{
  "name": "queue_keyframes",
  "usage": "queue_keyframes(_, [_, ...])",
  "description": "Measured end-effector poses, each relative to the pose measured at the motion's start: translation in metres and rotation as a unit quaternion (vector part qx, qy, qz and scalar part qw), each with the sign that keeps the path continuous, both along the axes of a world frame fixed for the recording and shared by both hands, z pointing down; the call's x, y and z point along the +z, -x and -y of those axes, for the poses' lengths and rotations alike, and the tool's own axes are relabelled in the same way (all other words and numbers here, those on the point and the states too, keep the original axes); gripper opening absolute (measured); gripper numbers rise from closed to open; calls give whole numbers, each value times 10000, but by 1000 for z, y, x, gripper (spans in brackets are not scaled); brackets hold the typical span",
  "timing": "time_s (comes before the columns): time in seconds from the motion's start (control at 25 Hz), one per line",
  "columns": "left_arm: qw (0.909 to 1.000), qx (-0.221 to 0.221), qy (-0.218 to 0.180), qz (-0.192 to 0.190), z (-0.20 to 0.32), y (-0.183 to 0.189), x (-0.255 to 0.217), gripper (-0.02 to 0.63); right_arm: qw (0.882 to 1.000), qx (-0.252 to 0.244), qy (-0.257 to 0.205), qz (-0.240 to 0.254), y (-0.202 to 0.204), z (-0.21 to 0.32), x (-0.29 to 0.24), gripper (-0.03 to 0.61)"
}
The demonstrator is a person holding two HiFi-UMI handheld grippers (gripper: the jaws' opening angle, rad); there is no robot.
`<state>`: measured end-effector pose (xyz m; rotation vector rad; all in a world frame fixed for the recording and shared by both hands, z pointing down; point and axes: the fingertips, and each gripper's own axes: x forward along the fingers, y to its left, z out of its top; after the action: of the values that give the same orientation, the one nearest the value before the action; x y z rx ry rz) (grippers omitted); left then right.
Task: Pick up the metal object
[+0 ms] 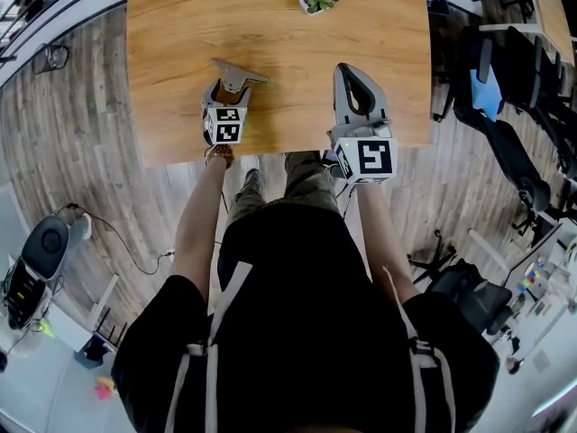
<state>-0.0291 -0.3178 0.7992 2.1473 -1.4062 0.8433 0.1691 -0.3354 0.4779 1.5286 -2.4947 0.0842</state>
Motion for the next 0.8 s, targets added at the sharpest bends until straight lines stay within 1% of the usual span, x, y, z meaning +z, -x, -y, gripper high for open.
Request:
queue_keyframes(0.16, [10000,10,33,73,8,4,4,370,9999,122,21,-9,-11,8,4,0])
queue_keyframes(0.36, [9999,70,3,97,15,-2,3,371,9996,258,71,-81,-31,10,8,0])
queue_keyframes(0.6, [9996,231,120,119,21,-10,10,373,9996,242,80,-106,-31,13,9,0])
queue_keyframes(0.76, [9996,241,135,1,20,-9,14,366,9996,246,89,-98,-28,12,10,0])
queue_keyframes(0.8, [9996,251,151,-38,20,-8,15,351,9996,240,98,-90,-28,12,11,0])
